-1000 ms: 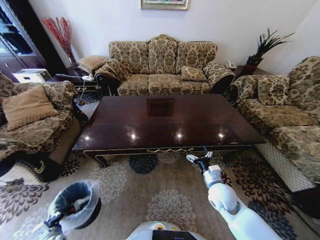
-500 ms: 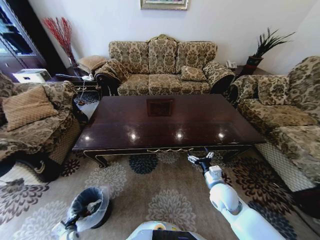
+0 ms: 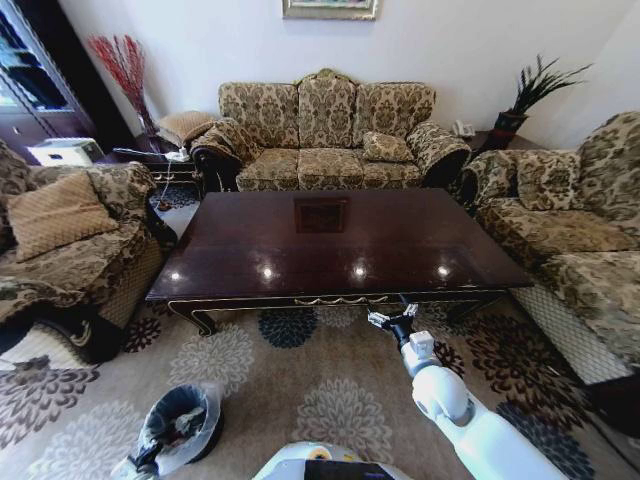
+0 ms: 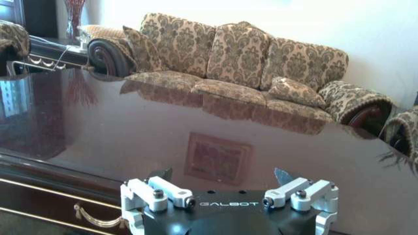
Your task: Move to the front of the table and place the trash on the table into the trash bin.
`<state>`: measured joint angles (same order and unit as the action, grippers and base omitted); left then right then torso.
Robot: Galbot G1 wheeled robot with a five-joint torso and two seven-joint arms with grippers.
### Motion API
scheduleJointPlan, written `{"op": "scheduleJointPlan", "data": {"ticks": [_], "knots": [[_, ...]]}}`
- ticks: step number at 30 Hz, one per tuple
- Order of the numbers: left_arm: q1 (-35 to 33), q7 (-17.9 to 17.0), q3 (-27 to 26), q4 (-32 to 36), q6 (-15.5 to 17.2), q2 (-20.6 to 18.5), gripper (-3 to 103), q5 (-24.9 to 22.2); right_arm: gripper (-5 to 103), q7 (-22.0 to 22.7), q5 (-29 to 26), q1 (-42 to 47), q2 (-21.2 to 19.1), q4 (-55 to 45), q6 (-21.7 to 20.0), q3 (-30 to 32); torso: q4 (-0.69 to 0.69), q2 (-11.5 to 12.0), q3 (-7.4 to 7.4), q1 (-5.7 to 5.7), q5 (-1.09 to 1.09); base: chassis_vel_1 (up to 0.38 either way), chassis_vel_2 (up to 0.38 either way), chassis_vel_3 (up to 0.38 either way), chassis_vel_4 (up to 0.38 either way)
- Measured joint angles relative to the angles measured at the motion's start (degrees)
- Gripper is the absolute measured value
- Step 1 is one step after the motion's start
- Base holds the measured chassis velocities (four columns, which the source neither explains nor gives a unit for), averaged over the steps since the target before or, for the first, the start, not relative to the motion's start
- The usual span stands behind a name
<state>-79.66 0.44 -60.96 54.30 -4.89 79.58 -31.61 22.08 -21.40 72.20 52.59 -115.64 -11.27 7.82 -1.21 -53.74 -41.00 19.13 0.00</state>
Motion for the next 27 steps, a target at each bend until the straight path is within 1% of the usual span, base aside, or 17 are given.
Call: {"op": "scheduleJointPlan", "data": {"ticks": [3,6,7,8,9,10,12,15,16,18,19,20,22,23,24,26,27], "knots": [[-2.6,1.5,-0.4,5.6,1.7,0.7,39,-1.7,100,0.0,0.0,0.0,0.2,0.0,0.1,0.2,-0.01,0.0,0.00,0.00,0.00,0.000,0.000,0.000,0.000],[-3.7,1.8,-0.7,8.3,2.3,1.2,44,-1.9,100,-0.1,0.0,0.0,0.3,0.0,0.2,0.3,0.00,0.0,0.00,0.00,0.00,0.000,0.000,0.000,0.000],[-4.6,1.8,-1.0,10.8,2.8,1.7,55,-2.0,100,-0.1,0.0,0.0,0.4,0.1,0.3,0.3,-0.01,0.0,0.00,0.00,-0.01,0.000,0.000,0.000,0.000],[-5.6,1.8,-1.2,13.7,3.4,2.1,55,-2.5,100,-0.1,0.0,0.0,0.4,0.1,0.3,0.3,-0.02,0.0,0.00,0.00,-0.02,0.000,0.000,0.000,0.000],[-5.6,1.8,-1.2,13.7,3.4,2.1,55,-2.5,100,-0.1,0.0,0.0,0.4,0.1,0.3,0.3,-0.02,0.0,0.00,0.00,-0.02,0.000,0.000,0.000,0.000],[-7.2,1.7,-1.6,18.8,4.9,2.5,66,-3.7,100,-0.1,0.0,0.0,0.4,0.1,0.4,0.3,-0.01,0.0,0.00,0.00,-0.01,0.000,0.000,0.000,0.000],[-7.8,1.5,-1.9,21.2,5.3,2.5,66,-4.0,100,-0.1,0.0,0.0,0.4,0.0,0.4,0.3,-0.02,0.0,0.00,0.00,-0.01,0.000,0.000,0.000,0.000],[-9.0,0.2,-4.4,30.6,5.7,1.9,82,-2.3,100,0.1,-0.1,-0.1,0.1,-0.5,0.1,0.3,0.00,0.0,0.00,0.00,0.00,0.000,0.000,0.000,0.000],[-9.0,0.2,-4.4,30.6,5.7,1.9,82,-2.3,100,0.1,-0.1,-0.1,0.1,-0.5,0.1,0.3,0.00,0.0,0.00,0.00,0.00,0.000,0.000,0.000,0.000],[-9.9,-0.4,-6.0,36.7,5.9,1.1,93,-2.2,100,0.8,-0.6,-0.2,0.1,-1.2,-0.7,0.4,0.00,0.0,0.00,0.00,0.01,0.000,0.000,0.000,0.000],[-9.9,-0.4,-6.0,36.7,5.9,1.1,93,-2.2,100,0.8,-0.6,-0.2,0.1,-1.2,-0.7,0.4,0.00,0.0,0.00,0.00,0.01,0.000,0.000,0.000,0.000],[-10.5,-0.5,-6.5,38.9,6.1,1.0,97,-2.4,100,0.9,-0.6,-0.2,0.1,-1.4,-0.8,0.5,-0.01,0.0,0.00,0.00,0.00,0.000,0.000,0.000,0.000],[-13.5,-0.3,-7.5,49.6,7.8,1.3,100,-4.7,100,1.1,-1.3,0.0,0.3,-2.3,-1.3,1.7,-0.02,0.0,0.00,0.00,0.00,0.000,0.000,0.000,0.000],[-13.5,-0.3,-7.5,49.6,7.8,1.3,100,-4.7,100,1.1,-1.3,0.0,0.3,-2.3,-1.3,1.7,-0.02,0.0,0.00,0.00,0.00,0.000,0.000,0.000,0.000],[-15.7,-0.2,-7.5,56.2,8.8,1.8,100,-6.5,100,1.7,-2.5,0.3,0.6,-4.0,-2.5,2.7,-0.01,0.0,0.00,0.00,0.05,0.000,0.000,0.000,0.000],[-19.0,0.0,-7.0,65.1,10.5,2.9,100,-9.0,100,4.7,-6.0,1.0,1.0,-8.9,-5.8,4.0,-0.01,0.0,0.00,0.00,0.03,0.000,0.000,0.000,0.000],[-19.0,0.0,-7.0,65.1,10.5,2.9,100,-9.0,100,4.7,-6.0,1.0,1.0,-8.9,-5.8,4.0,-0.01,0.0,0.00,0.00,0.03,0.000,0.000,0.000,0.000]]}}
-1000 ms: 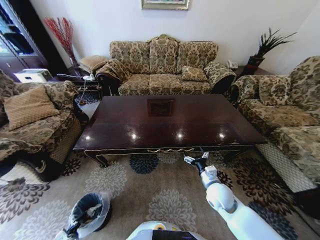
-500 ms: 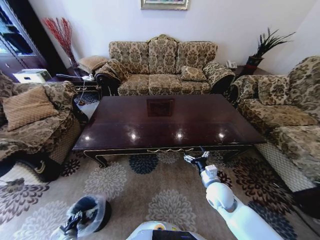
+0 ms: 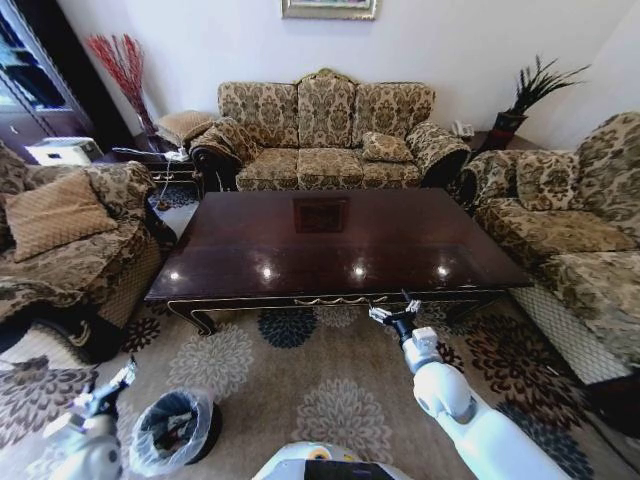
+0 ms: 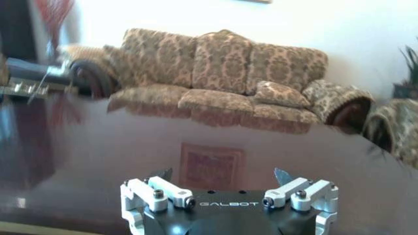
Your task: Move to the front of the table and place the trash on the table into the trash bin.
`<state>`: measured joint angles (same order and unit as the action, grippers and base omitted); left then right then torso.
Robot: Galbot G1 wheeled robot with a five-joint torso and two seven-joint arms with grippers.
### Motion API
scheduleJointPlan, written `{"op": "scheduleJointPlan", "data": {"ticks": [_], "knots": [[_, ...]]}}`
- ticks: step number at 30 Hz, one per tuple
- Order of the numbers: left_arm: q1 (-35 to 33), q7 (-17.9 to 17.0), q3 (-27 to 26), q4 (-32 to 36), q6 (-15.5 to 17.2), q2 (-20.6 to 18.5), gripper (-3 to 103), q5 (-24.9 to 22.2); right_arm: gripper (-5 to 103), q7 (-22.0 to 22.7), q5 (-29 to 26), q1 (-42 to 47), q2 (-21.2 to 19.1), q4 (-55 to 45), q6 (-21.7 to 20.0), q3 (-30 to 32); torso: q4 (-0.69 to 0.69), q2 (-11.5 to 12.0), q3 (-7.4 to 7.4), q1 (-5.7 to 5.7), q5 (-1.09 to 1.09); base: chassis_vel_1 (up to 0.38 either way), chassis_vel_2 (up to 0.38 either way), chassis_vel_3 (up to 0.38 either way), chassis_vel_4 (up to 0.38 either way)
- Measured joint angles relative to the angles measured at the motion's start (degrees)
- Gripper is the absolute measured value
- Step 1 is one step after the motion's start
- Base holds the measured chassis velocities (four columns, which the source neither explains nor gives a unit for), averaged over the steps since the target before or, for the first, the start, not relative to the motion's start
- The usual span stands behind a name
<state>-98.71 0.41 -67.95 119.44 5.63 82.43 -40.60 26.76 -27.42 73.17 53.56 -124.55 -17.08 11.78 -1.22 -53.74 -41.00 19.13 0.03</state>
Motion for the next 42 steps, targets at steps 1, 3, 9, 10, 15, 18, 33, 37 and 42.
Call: {"op": "scheduleJointPlan", "data": {"ticks": [1,3,9,10,15,18,33,37,42], "knots": [[-1.5,0.0,0.5,3.9,0.6,0.6,100,-0.7,100,1.2,-1.5,0.4,0.2,-2.5,-1.4,0.5,-0.01,0.0,0.00,0.00,0.00,0.000,0.000,0.000,0.000],[-5.3,0.2,2.5,13.9,1.1,1.9,100,-0.4,100,2.6,-5.2,4.7,0.9,-12.4,-6.2,6.4,-0.04,0.0,0.01,0.00,-0.01,0.000,0.000,0.000,0.000],[-5.4,1.3,5.1,20.9,3.8,2.3,100,3.9,100,-4.5,-0.8,16.6,2.8,-19.1,-4.6,22.5,0.02,0.0,0.01,-0.01,0.00,0.000,0.000,0.000,0.000],[-4.1,1.4,5.9,21.1,4.8,1.7,100,5.0,100,-9.3,3.2,20.5,4.3,-19.2,-0.3,28.5,0.02,0.0,0.01,-0.01,0.00,0.000,0.000,0.000,0.000],[-0.5,1.0,10.1,18.7,6.3,-0.7,100,7.8,100,-23.4,8.6,28.6,11.1,-16.5,11.0,40.7,0.03,0.0,0.01,-0.01,-0.02,0.000,0.000,0.000,0.000],[0.5,0.6,12.4,17.1,6.2,-1.1,100,9.4,100,-23.2,9.7,28.8,15.0,-16.9,11.1,38.0,0.01,0.0,0.01,-0.01,-0.01,0.000,0.000,0.000,0.000],[0.8,0.7,14.2,17.1,6.2,-1.3,100,18.5,100,-13.1,18.9,26.0,21.6,-18.9,6.6,18.0,0.00,0.0,0.00,0.00,-0.03,0.000,0.000,0.000,0.000],[0.9,0.7,14.0,15.9,5.0,-1.9,100,18.5,100,-12.8,19.2,26.1,20.1,-18.9,6.2,18.2,0.00,0.0,0.00,0.00,-0.04,0.000,0.000,0.000,0.000],[0.8,0.6,14.0,16.1,5.1,-1.0,100,18.3,100,-11.9,17.7,26.1,18.9,-18.8,4.7,19.2,0.00,0.0,0.00,0.00,-0.03,0.000,0.000,0.000,0.000]]}}
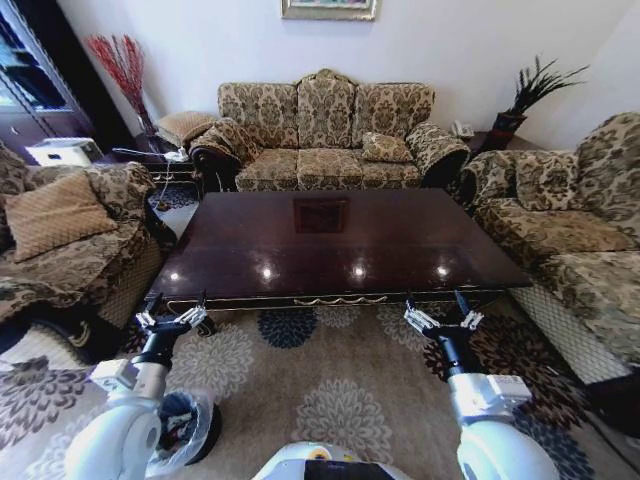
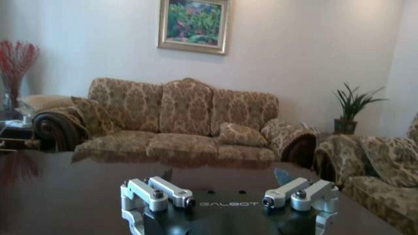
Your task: Move to the front of the table and place the trash on the table into the trash bin.
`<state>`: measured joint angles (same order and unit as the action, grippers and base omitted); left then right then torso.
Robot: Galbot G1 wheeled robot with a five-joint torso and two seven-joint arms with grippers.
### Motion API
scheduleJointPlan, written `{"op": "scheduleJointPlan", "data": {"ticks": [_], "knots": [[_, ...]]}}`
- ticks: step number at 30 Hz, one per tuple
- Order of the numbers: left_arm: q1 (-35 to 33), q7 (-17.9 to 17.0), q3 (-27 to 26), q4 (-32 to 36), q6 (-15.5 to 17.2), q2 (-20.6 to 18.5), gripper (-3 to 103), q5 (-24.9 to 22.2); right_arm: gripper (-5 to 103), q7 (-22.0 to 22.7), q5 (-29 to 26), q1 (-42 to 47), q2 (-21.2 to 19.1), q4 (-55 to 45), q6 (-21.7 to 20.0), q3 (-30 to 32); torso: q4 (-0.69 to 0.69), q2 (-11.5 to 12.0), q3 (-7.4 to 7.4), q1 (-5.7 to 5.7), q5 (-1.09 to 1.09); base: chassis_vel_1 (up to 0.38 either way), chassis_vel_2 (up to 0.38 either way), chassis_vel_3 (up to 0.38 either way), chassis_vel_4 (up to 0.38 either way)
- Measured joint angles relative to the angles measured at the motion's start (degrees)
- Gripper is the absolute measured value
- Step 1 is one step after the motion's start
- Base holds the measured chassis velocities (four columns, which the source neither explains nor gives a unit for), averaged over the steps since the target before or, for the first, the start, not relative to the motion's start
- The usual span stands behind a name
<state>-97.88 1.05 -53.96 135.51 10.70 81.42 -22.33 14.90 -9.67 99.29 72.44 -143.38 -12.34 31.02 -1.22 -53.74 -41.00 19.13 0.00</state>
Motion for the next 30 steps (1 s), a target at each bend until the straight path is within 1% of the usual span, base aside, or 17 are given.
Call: {"op": "scheduleJointPlan", "data": {"ticks": [3,4,5,7,8,10,30], "knots": [[0.2,0.0,0.0,0.4,0.4,0.3,100,-0.2,100,0.5,-2.7,0.7,-1.4,0.0,-1.0,2.8,0.00,0.0,0.00,0.00,0.01,0.000,0.000,0.000,0.000],[0.4,0.0,0.0,0.4,0.5,0.4,100,-0.3,100,-0.1,-4.3,1.1,-1.9,0.0,-1.1,5.0,0.00,0.0,0.00,0.00,0.01,0.000,0.000,0.000,0.000],[0.4,0.0,0.0,0.4,0.5,0.4,100,-0.3,100,-0.1,-4.3,1.1,-1.9,0.0,-1.1,5.0,0.00,0.0,0.00,0.00,0.01,0.000,0.000,0.000,0.000],[0.8,-0.1,0.1,0.2,0.6,0.4,100,-0.4,100,-2.1,-7.5,1.6,-3.0,0.1,-0.9,9.7,0.00,0.0,0.00,0.00,0.01,0.000,0.000,0.000,0.000],[0.8,-0.1,0.1,0.2,0.6,0.4,100,-0.4,100,-2.1,-7.5,1.6,-3.0,0.1,-0.9,9.7,0.00,0.0,0.00,0.00,0.01,0.000,0.000,0.000,0.000],[1.2,-0.1,0.3,-0.1,0.6,0.4,100,-0.3,100,-3.4,-9.0,1.8,-3.5,0.1,-0.3,11.9,0.00,0.0,0.00,0.00,0.00,0.000,0.000,0.000,0.000],[1.6,-0.4,0.5,-0.3,1.0,0.6,100,-0.1,100,-3.9,-9.3,1.9,-3.7,0.1,0.2,12.5,0.00,0.0,0.00,0.00,0.00,0.000,0.000,0.000,0.000]]}}
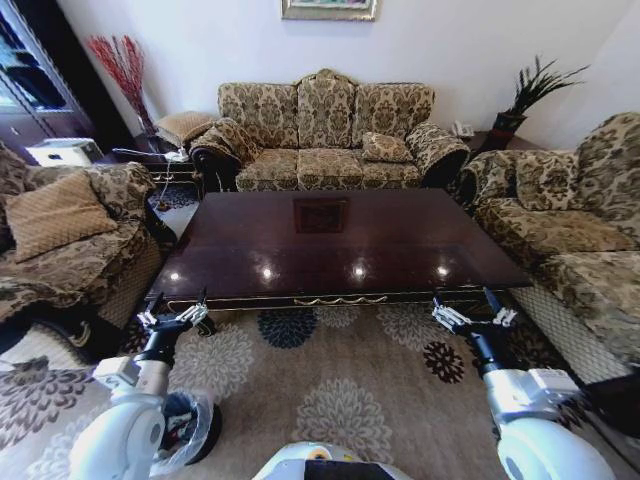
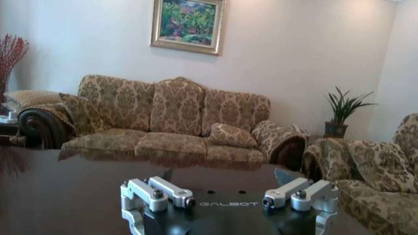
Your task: Move to the front of the table and place the trash on the table into the trash bin.
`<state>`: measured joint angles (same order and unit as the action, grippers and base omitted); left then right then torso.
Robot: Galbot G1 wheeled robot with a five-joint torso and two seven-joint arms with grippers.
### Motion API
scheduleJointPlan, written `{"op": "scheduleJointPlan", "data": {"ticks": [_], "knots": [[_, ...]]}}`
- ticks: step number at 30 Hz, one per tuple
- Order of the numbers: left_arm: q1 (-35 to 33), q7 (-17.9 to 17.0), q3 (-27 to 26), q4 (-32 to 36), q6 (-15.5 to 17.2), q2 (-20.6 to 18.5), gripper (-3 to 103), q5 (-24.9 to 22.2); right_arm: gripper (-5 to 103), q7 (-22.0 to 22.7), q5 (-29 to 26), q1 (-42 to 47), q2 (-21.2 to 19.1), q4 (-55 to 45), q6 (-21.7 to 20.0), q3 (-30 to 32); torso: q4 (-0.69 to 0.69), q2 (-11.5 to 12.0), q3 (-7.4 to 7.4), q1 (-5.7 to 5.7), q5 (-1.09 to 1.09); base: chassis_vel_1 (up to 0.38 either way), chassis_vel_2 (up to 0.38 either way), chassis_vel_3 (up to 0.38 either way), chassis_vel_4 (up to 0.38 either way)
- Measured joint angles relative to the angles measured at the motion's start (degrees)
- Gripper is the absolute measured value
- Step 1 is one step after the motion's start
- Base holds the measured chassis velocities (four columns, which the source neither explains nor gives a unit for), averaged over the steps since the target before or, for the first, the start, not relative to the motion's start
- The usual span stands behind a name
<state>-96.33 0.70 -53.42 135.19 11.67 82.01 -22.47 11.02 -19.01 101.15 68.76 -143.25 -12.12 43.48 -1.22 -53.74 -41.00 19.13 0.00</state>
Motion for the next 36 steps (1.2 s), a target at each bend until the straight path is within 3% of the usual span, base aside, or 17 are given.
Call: {"op": "scheduleJointPlan", "data": {"ticks": [36], "knots": [[0.0,0.0,0.0,0.0,-0.1,0.0,100,0.0,100,0.0,0.1,0.0,0.0,0.0,0.1,-0.1,0.00,0.0,0.00,0.00,0.00,0.000,0.000,0.000,0.000]]}}
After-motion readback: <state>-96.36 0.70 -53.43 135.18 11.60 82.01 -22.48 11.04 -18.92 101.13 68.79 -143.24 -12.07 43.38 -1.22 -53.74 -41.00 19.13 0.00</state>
